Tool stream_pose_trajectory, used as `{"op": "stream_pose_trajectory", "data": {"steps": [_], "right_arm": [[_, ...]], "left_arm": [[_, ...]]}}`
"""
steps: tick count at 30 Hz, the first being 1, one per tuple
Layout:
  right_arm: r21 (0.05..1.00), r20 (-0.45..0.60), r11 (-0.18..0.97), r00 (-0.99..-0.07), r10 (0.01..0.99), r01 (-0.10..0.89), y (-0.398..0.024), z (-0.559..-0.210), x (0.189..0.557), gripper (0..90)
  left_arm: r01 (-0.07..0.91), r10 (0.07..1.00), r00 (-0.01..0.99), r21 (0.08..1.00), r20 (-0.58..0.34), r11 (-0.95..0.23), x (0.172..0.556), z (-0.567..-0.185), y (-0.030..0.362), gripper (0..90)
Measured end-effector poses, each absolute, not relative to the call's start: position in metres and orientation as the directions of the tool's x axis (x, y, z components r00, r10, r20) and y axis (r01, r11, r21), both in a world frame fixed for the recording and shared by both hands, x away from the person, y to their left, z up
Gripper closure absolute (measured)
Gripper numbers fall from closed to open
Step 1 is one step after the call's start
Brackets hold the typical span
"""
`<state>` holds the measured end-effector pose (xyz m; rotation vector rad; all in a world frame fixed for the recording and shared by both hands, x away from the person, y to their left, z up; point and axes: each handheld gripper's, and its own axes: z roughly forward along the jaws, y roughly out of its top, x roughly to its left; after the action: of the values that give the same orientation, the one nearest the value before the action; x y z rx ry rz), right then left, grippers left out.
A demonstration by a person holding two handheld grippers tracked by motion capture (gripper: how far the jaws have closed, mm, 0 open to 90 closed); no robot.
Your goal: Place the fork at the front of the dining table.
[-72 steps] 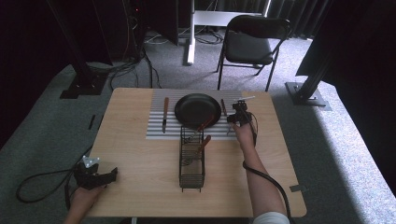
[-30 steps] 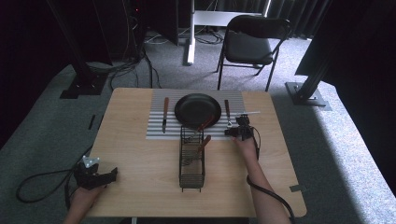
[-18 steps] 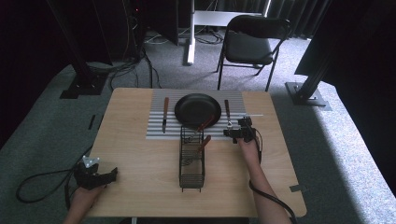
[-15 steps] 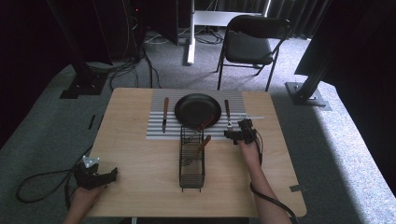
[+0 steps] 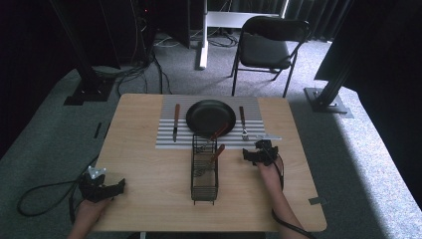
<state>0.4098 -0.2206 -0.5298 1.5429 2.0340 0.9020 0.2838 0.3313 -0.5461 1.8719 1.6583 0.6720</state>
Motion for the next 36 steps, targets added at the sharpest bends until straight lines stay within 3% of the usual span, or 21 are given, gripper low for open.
{"op": "stream_pose_trajectory", "data": {"steps": [13,36], "right_arm": [[0.743,0.117,0.079,-0.245,0.963,0.665,-0.247,-0.537,0.376,11.1],[0.775,0.045,0.072,-0.168,0.985,0.628,-0.287,-0.533,0.323,11.1]], "left_arm": [[0.721,0.993,0.116,0.687,0.011,-0.092,0.284,-0.546,0.331,1.3],[0.721,0.993,0.117,0.687,0.012,-0.093,0.284,-0.546,0.331,1.4]]}}
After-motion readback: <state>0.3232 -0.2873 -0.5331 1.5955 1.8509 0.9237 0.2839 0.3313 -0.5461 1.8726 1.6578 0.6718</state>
